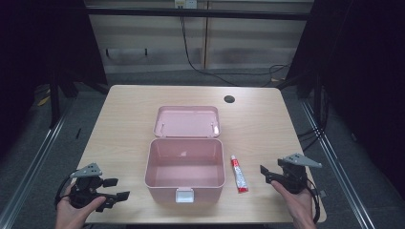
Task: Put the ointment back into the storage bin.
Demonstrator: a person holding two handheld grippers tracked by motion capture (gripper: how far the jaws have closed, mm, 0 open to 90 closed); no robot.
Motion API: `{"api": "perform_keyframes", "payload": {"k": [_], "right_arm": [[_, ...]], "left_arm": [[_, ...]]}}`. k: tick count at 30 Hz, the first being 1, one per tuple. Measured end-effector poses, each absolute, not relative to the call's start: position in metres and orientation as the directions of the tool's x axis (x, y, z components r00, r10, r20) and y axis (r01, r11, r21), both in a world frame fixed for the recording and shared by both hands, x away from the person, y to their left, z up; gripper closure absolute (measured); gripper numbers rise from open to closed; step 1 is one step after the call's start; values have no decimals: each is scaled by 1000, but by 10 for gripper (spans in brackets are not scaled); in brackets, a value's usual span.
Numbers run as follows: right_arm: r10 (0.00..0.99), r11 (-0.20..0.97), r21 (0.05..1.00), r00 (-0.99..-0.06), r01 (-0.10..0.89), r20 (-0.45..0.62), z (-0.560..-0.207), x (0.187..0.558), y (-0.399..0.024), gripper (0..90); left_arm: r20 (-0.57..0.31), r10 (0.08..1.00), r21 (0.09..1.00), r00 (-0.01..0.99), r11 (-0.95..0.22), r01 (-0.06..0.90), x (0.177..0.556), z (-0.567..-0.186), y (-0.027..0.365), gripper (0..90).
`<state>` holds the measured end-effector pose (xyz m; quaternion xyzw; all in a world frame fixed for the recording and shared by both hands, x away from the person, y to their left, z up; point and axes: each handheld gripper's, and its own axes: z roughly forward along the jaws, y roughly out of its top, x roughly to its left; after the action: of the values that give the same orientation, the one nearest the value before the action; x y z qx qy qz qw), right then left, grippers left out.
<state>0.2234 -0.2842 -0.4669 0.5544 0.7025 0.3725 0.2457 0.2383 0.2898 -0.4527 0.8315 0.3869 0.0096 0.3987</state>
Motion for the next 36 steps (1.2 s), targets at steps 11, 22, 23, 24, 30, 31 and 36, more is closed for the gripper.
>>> {"api": "perform_keyframes", "payload": {"k": [11, 22, 23, 24, 30, 31, 36], "right_arm": [[935, 96, 765, -322, 637, 151, -459, 220, -284, 406], [917, 127, 700, -353, 703, 188, -445, 225, -278, 485], [914, 121, 663, -344, 738, 216, -442, 227, -276, 489], [914, 121, 663, -344, 738, 216, -442, 227, -276, 489], [913, 171, 633, -364, 755, 187, -433, 233, -262, 510], [915, 172, 633, -360, 755, 182, -434, 233, -260, 526], [909, 201, 589, -372, 783, 185, -439, 237, -251, 564]], "left_arm": [[-288, 650, 670, 703, -388, 633, 238, -453, 289, 243], [-293, 652, 667, 699, -385, 638, 237, -453, 290, 243], [-294, 652, 668, 699, -384, 638, 237, -453, 290, 243], [-294, 653, 669, 698, -382, 638, 237, -453, 290, 243], [-291, 654, 668, 698, -383, 638, 237, -453, 291, 243], [-292, 654, 668, 698, -383, 638, 236, -453, 291, 243], [-288, 657, 665, 696, -385, 639, 236, -454, 291, 243]]}}
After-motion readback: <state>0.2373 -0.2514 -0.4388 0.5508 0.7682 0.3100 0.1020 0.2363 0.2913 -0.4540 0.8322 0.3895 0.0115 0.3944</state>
